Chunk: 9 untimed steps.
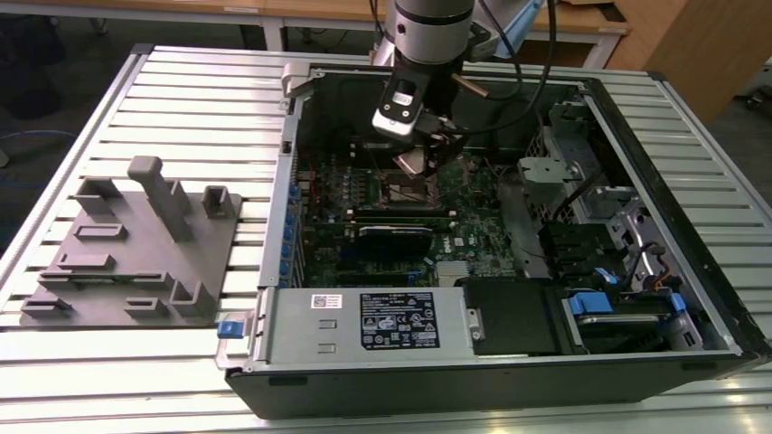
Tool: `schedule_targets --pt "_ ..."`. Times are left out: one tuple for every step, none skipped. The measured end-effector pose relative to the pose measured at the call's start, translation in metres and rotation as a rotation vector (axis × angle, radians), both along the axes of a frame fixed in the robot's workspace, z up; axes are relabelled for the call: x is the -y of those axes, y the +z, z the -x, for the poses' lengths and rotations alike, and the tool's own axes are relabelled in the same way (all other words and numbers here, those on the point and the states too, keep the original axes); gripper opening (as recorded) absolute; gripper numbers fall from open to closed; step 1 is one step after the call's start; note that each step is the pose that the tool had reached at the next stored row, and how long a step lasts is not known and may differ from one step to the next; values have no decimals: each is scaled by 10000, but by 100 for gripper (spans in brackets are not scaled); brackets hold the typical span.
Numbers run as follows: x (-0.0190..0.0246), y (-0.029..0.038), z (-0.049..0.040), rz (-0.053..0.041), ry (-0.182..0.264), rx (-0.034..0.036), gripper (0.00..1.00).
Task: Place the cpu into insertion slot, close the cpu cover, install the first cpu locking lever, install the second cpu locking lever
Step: 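Place the cpu into insertion slot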
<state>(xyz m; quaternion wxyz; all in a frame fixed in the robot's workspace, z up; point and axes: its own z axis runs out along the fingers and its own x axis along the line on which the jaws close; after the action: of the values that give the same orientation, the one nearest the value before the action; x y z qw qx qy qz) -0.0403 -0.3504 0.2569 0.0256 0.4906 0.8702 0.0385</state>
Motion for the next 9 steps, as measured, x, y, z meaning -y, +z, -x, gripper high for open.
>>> schedule_targets --pt "0 -1 0 -1 -100 0 54" --pt "0 -1 0 -1 -221 0 54" --pt "0 -1 0 0 -363 0 54" --pt "0 -1 0 0 -499 -1 54" --pt "0 -1 0 1 -597 -1 54" --pt "0 -2 0 0 -695 -1 54" --pt "0 -2 0 0 -795 -1 54" --pt "0 -2 0 0 -903 -1 54" --pt "0 -2 0 0 -1014 0 54"
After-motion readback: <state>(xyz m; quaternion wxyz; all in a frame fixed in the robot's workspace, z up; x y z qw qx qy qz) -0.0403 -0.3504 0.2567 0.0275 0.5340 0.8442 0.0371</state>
